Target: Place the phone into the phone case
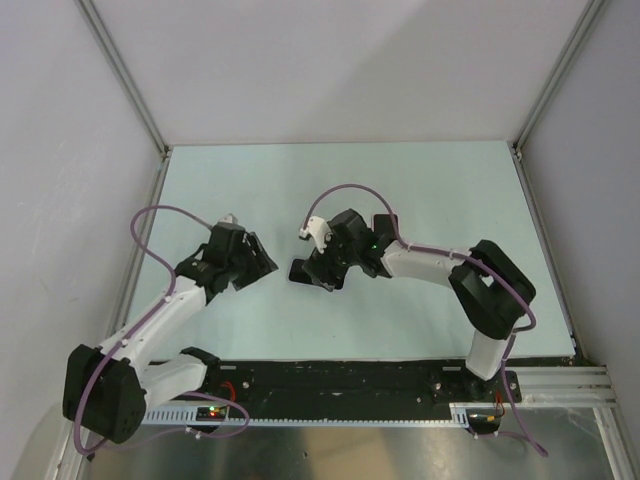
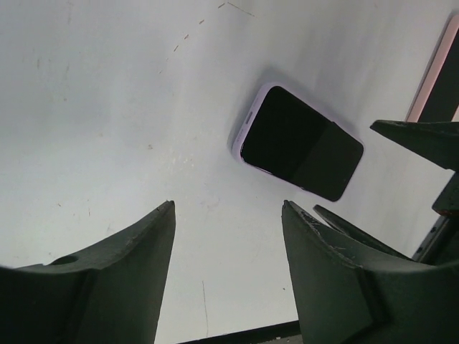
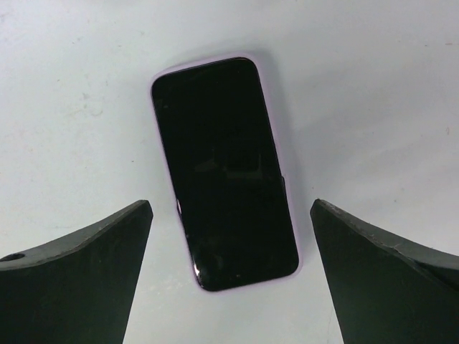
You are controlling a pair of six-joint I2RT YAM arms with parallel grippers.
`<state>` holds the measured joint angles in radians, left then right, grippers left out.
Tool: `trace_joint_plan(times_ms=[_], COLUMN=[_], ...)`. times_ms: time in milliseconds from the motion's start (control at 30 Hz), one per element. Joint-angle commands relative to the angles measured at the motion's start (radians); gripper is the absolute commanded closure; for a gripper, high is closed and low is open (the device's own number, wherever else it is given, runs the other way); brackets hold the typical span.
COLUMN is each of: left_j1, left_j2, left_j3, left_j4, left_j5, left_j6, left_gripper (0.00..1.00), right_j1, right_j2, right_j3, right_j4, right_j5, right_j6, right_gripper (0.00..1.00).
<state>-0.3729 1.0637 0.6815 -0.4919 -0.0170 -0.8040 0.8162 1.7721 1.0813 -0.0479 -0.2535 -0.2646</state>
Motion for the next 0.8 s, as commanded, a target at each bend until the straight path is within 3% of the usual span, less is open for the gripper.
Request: trace_joint_plan(times_ms=[0,567,733,767], left_j1=[0.026,0.108,0.113,0.113], left_j2=[-0.028,-0.049,-0.048,-0.048], left_j3=[-0.007,-0.016,-0.011,-0.011], left_j4=[0.03,0.035,0.035,0.035], left_j5=[0.045,0.096,0.097,0.097], left_j6=[0.012,0.043,0.042,0.042], left_gripper=[0.34,0.32,0.32,0.32], right_j1=[0.013,0.062,0.053,0.05], right_j2=[0.054,0.205,0.197,0.193], right_j3=[0.084,0.166,0.166,0.167], right_j4=[-0.061,-0.123,-0.136,-0.135], right_j5=[-0.006,0.131,0.199,0.215], right_j6=[-0.079,-0.068,0.053,0.078], right_gripper=[0.01,0.02,0.18,0.25])
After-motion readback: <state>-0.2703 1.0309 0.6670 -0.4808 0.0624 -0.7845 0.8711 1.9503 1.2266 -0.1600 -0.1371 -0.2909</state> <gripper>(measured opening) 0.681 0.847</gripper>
